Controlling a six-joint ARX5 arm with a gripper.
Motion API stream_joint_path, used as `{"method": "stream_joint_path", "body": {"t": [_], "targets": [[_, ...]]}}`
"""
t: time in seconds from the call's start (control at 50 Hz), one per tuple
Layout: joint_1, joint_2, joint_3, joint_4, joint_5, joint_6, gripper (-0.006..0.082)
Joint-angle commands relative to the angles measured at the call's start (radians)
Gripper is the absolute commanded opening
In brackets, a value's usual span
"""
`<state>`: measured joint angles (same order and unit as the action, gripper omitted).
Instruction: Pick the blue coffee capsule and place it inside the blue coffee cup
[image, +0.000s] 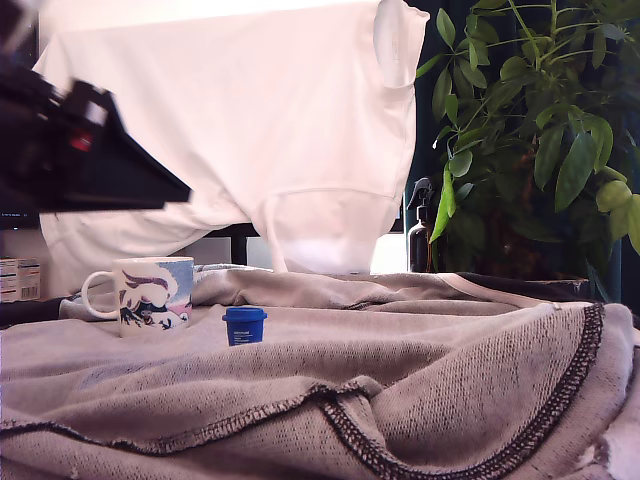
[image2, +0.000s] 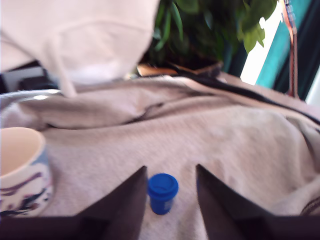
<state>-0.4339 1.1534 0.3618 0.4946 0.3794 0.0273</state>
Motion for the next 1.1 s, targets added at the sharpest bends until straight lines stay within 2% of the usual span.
{"method": "stream_joint_path", "body": {"t": [0.0,0.44,1.08], "targets": [[-0.005,0.06,0.026,0.008,-0.002,0.008,0.079],[-0.032,0.395,0.139,0.126,0.039,0.035,0.079],[-0.053,0.638,0.28,0.156,0.006,0.085,0.079]]}}
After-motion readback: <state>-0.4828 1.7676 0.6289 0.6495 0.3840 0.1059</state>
